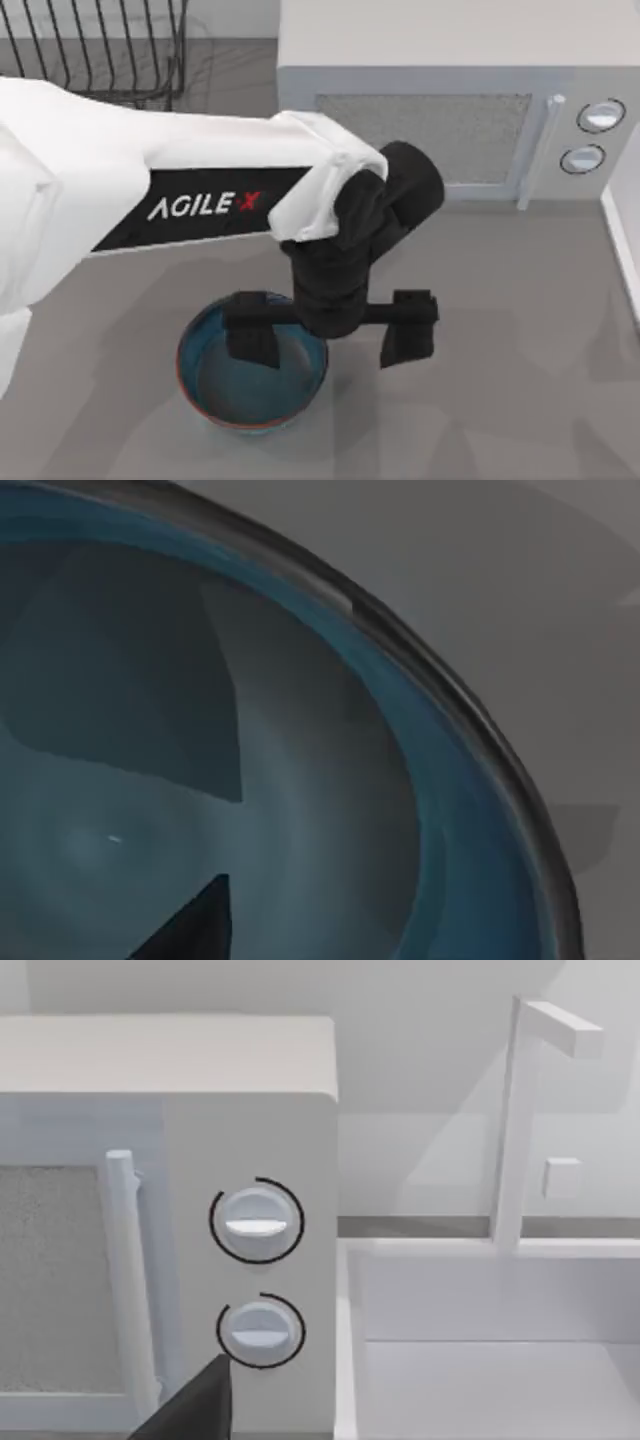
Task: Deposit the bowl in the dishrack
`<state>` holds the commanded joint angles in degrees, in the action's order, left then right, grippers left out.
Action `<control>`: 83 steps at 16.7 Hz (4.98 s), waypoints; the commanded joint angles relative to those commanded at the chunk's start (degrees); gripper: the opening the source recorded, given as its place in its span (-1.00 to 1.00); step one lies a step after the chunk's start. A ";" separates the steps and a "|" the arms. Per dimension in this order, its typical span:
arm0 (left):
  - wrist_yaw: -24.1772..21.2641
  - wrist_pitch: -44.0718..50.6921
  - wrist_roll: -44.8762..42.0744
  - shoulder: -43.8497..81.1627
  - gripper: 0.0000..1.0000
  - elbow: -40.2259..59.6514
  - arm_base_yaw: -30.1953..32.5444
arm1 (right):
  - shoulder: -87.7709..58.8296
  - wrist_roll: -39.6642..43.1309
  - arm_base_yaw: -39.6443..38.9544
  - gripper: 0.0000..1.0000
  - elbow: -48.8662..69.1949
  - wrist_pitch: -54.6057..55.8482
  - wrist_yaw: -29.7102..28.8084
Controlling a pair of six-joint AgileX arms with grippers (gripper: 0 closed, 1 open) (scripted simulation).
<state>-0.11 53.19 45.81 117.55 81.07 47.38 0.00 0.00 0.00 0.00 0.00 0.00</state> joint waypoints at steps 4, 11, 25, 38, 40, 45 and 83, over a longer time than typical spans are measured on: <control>0.00 -1.68 0.03 0.58 1.00 -1.41 0.04 | 0.00 0.00 0.00 1.00 0.00 0.00 0.00; 0.00 -1.68 0.03 0.58 0.10 -1.41 0.04 | 0.00 0.00 0.00 1.00 0.00 0.00 0.00; 0.00 -1.68 0.03 0.58 -1.00 -1.41 0.04 | 0.00 0.00 0.00 1.00 0.00 0.00 0.00; 0.01 28.13 0.78 0.80 -1.00 27.17 0.66 | 0.00 0.00 0.00 1.00 0.00 0.00 0.00; 0.01 35.48 0.73 0.37 -1.00 34.14 0.65 | 0.00 0.00 0.00 1.00 0.00 0.00 0.00; 0.00 44.06 0.44 -1.06 -1.00 42.82 0.40 | 0.00 0.00 0.00 1.00 0.00 0.00 0.00; -11.58 -40.22 -46.56 -66.24 -1.00 -17.09 -57.55 | 0.00 0.00 0.00 1.00 0.00 0.00 0.00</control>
<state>-11.70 12.96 -0.75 51.31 63.98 -10.17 0.00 0.00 0.00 0.00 0.00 0.00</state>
